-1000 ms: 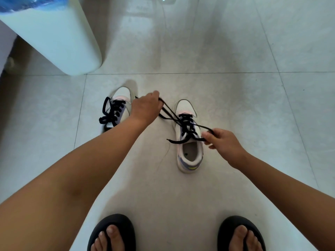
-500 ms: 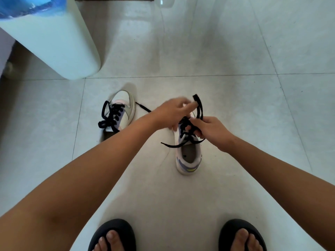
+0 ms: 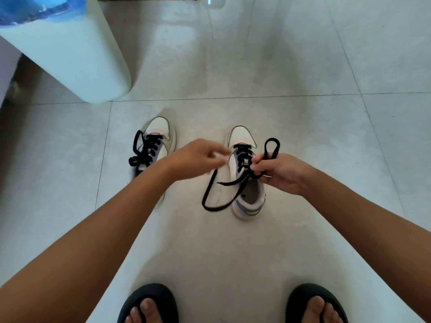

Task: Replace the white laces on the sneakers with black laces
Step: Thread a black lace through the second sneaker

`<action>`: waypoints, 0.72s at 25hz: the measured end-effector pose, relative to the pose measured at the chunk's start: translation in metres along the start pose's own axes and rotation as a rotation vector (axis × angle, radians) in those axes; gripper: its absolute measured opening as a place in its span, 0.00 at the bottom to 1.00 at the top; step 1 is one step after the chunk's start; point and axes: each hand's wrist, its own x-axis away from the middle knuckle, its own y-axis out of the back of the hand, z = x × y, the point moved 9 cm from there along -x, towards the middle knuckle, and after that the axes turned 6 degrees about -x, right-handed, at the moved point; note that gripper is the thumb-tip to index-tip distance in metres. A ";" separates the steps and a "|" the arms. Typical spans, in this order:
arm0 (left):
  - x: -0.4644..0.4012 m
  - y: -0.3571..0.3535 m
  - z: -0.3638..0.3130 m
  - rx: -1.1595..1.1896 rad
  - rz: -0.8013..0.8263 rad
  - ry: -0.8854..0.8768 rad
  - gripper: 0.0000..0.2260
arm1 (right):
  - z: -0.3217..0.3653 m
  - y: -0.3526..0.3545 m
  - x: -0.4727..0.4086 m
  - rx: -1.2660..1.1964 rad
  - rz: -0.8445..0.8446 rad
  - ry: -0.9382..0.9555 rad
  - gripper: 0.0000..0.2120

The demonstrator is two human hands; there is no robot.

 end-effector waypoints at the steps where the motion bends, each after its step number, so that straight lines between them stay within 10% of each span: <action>1: -0.011 0.006 -0.002 0.117 -0.126 -0.024 0.13 | 0.005 -0.005 0.003 0.123 0.031 0.043 0.14; 5: -0.055 -0.032 -0.014 0.371 -0.058 -0.027 0.11 | 0.036 -0.019 0.015 0.792 -0.080 0.340 0.11; 9: -0.067 -0.045 -0.007 0.304 -0.030 0.012 0.12 | 0.060 -0.039 0.038 1.360 -0.448 1.169 0.07; 18: -0.056 -0.054 0.000 0.194 0.074 0.039 0.06 | 0.029 0.026 0.012 0.447 -0.323 0.640 0.10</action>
